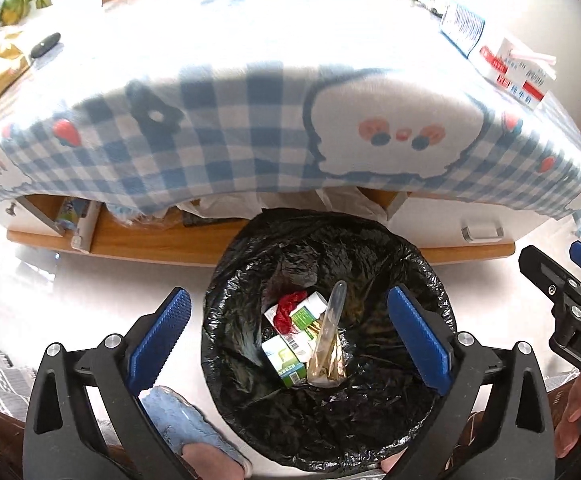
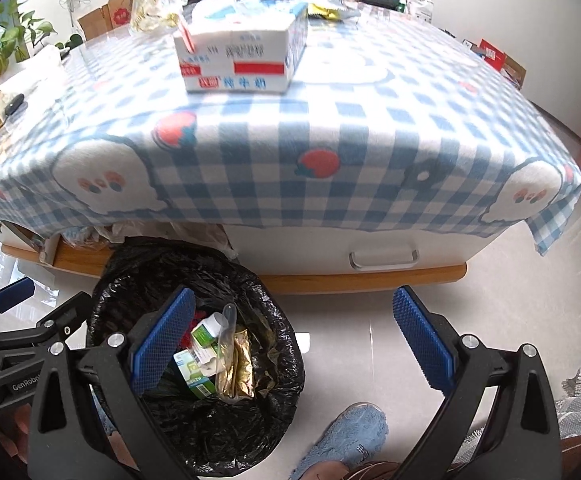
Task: Collect trash
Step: 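Raise both open tools away from the bin back over the table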
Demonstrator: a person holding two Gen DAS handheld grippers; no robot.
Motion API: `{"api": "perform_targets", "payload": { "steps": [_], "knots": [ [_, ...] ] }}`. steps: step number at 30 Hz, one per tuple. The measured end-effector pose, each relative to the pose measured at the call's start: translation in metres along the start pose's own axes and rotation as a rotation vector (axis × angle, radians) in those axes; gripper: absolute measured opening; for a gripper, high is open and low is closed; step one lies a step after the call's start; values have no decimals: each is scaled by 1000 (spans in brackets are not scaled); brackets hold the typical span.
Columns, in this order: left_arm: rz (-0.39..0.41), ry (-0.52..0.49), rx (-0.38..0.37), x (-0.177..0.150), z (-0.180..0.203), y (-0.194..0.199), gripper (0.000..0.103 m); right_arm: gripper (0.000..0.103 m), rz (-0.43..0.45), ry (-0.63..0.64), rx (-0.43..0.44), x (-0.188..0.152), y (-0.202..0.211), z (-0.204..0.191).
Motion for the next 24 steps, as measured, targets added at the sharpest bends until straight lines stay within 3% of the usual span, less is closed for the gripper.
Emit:
{"api": "perform_targets", "payload": {
  "steps": [24],
  "knots": [
    [76, 38, -1, 42, -26, 72, 97, 95, 105, -20, 42, 40, 74, -6]
  ]
}}
Point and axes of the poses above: each gripper's, at about its wrist camera, not at the fingertips, and y roughly against the way its jaws point, z to its right, x to its top, the point moved 7 cm from there along -y, roughly the way its jaws point
